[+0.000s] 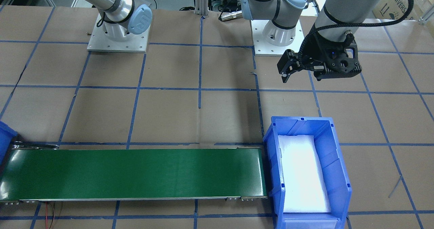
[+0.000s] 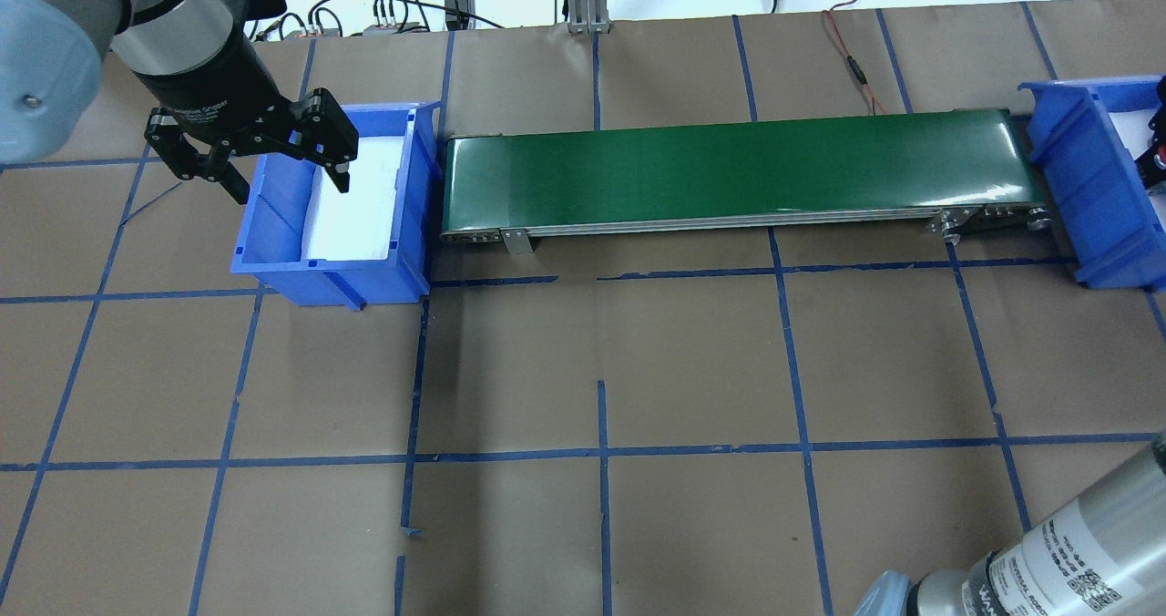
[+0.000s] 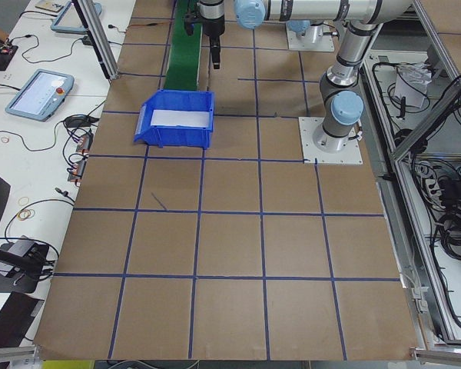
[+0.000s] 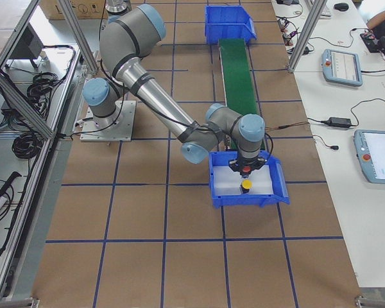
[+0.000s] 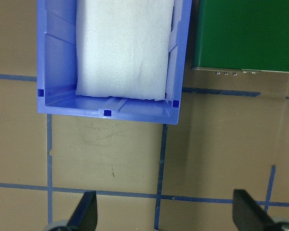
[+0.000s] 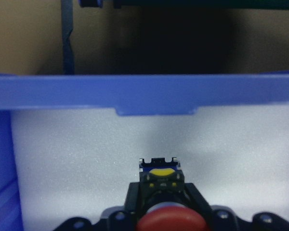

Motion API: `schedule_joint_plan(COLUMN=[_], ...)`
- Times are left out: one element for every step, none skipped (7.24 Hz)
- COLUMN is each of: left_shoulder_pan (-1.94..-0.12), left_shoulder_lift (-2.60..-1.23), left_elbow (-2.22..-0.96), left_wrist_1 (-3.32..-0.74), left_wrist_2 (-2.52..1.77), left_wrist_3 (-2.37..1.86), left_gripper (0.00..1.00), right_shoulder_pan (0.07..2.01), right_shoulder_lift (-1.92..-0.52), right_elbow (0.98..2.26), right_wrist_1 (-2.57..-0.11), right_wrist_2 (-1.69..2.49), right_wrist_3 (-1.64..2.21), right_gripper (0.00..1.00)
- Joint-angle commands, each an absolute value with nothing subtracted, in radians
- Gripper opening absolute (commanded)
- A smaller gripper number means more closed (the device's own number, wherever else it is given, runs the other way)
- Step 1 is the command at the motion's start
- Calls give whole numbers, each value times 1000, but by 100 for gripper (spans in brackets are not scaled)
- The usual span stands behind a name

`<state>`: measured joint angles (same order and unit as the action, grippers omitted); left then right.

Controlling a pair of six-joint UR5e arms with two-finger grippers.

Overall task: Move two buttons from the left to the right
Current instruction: 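Carry the red button into the blue bin and release it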

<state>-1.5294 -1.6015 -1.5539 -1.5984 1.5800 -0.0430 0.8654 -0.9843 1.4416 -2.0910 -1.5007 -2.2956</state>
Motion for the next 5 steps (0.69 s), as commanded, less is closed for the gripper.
schedule_joint_plan(left_shoulder_pan=[-1529,-1529,-1529,-1529,-1529], left_shoulder_lift=[-1601,-1601,-1601,-1601,-1601], left_elbow=[-1554,-1554,-1554,-1554,-1554], left_wrist_1=[-1598,-1598,-1598,-1598,-1598], left_wrist_2=[1580,1580,1580,1580,1580], left_wrist_3=[-43,-43,-43,-43,-43], left_gripper=[100,100,100,100,100], right_shoulder_pan=[865,865,865,865,865], right_shoulder_lift=[-979,-985,-1000,-1075,-1148], right_elbow=[1440,1439,1433,1416,1405], right_wrist_1=[-2089,-2088,-2073,-1963,-1877], right_wrist_2=[-1500,-1502,-1505,-1535,-1561], right_wrist_3=[-2295,-2295,-2293,-2287,-2266], right_gripper=[94,100,100,100,100])
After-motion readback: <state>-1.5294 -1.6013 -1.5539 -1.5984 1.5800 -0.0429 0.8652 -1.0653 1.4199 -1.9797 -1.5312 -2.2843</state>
